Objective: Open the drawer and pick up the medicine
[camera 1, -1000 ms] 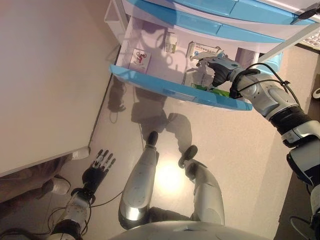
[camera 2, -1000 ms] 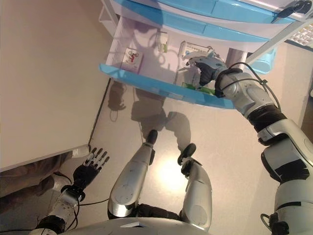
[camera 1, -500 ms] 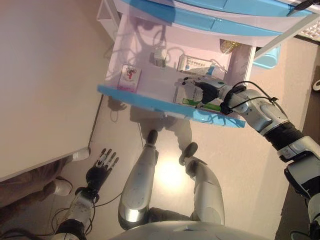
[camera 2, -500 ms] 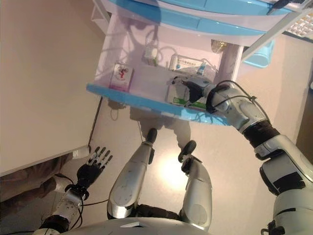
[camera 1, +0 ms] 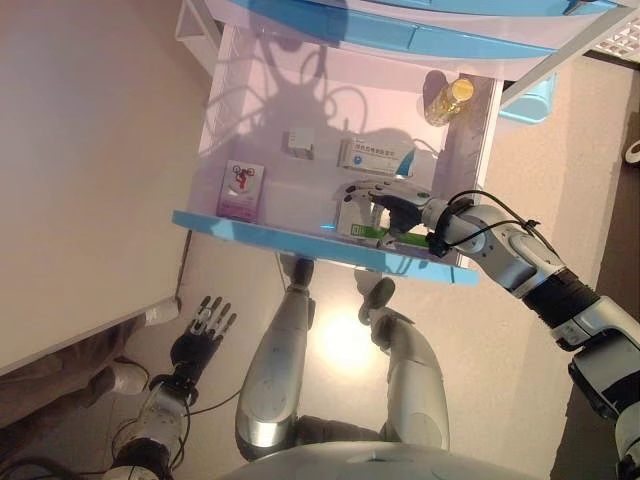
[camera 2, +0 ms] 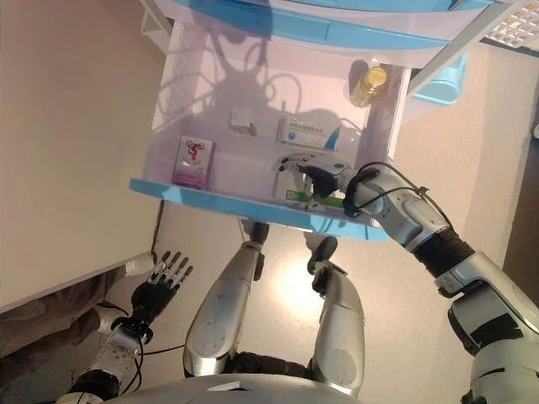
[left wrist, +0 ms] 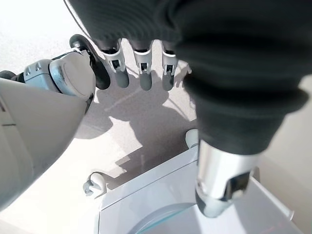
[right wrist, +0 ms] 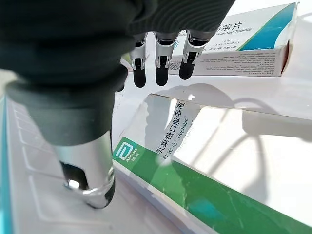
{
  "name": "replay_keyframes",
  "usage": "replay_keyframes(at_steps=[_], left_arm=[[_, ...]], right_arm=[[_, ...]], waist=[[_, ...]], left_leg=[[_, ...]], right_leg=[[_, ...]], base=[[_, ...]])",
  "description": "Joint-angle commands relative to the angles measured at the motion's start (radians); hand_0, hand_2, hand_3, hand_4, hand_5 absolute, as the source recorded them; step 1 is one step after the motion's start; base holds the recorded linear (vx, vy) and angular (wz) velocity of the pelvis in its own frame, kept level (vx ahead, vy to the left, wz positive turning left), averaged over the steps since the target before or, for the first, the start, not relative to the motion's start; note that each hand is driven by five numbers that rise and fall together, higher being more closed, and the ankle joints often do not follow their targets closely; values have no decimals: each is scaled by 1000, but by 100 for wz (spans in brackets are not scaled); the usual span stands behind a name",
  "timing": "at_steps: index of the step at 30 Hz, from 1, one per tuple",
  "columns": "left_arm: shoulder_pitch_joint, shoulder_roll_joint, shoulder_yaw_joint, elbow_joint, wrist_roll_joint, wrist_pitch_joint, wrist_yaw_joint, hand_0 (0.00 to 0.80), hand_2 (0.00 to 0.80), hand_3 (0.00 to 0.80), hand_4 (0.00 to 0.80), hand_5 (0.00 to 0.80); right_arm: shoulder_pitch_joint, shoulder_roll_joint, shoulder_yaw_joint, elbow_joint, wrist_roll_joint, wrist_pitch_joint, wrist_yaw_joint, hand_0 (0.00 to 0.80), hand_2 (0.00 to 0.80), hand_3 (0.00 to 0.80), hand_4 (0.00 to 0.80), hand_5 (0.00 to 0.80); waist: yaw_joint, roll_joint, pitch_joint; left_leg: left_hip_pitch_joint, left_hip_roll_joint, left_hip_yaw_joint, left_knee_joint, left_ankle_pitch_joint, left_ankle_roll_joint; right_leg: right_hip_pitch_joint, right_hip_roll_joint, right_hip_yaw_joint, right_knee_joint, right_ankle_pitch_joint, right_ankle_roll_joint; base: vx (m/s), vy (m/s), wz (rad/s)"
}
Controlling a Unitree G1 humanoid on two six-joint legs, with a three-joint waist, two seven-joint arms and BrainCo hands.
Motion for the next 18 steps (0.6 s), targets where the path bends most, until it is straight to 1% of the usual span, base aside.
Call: replay_keyframes(at_steps=[1, 2, 3, 4, 7, 11, 15, 18], left_arm=[[73, -15, -42, -34, -22, -31, -7, 0, 0, 0, 0, 0], [72, -14, -42, -34, -22, -31, -7, 0, 0, 0, 0, 0], [75, -16, -44, -34, -24, -33, -6, 0, 0, 0, 0, 0], [78, -21, -46, -31, -25, -37, -4, 0, 0, 0, 0, 0], [83, -26, -48, -43, -28, -39, 11, 0, 0, 0, 0, 0], [91, -28, -45, -59, -27, -27, 21, 0, 0, 0, 0, 0], [88, -26, -42, -61, -19, -15, 24, 0, 0, 0, 0, 0], [91, -24, -38, -60, -14, -5, 22, 0, 0, 0, 0, 0]], right_arm=[[18, -15, -27, -120, 4, -24, -111, 0, 0, 0, 0, 0], [18, -15, -27, -120, 4, -24, -111, 0, 0, 0, 0, 0], [16, -17, -40, -128, 1, -19, -135, 0, 0, 0, 0, 0], [7, -17, -62, -152, 6, -4, -172, 0, 0, 0, 0, 0], [-8, -13, -118, -221, -1, 11, -210, 0, 0, 0, 0, 0], [-38, -18, -173, -311, -1, 41, -220, 0, 0, 0, 0, 0], [-91, -22, -187, -359, 9, 65, -209, 0, 0, 0, 0, 0], [-140, -31, -179, -384, 5, 96, -205, 0, 0, 0, 0, 0]], waist=[[-3, 37, -53], [-3, 37, -53], [-4, 38, -53], [-6, 40, -53], [-9, 39, -53], [-11, 43, -53], [-6, 41, -53], [2, 41, -53]], left_leg=[[46, -33, 79, -103, -38, 59], [46, -33, 79, -103, -38, 59], [46, -33, 79, -103, -38, 60], [45, -32, 78, -101, -39, 60], [47, -29, 85, -98, -43, 62], [60, -28, 90, -100, -46, 64], [65, -26, 94, -95, -49, 64], [70, -27, 92, -92, -50, 64]], right_leg=[[10, 27, 35, 148, -82, 47], [10, 27, 35, 148, -82, 47], [9, 27, 36, 150, -81, 47], [6, 26, 37, 154, -80, 48], [4, 23, 37, 161, -78, 51], [11, 20, 39, 169, -79, 53], [19, 18, 37, 170, -83, 52], [26, 17, 36, 171, -88, 49]], base=[[0, 0, 0], [0, 0, 0], [0, 0, 0], [0, 0, 0], [0, 0, 0], [4, 8, 0], [7, 5, -2], [0, 0, 0]])
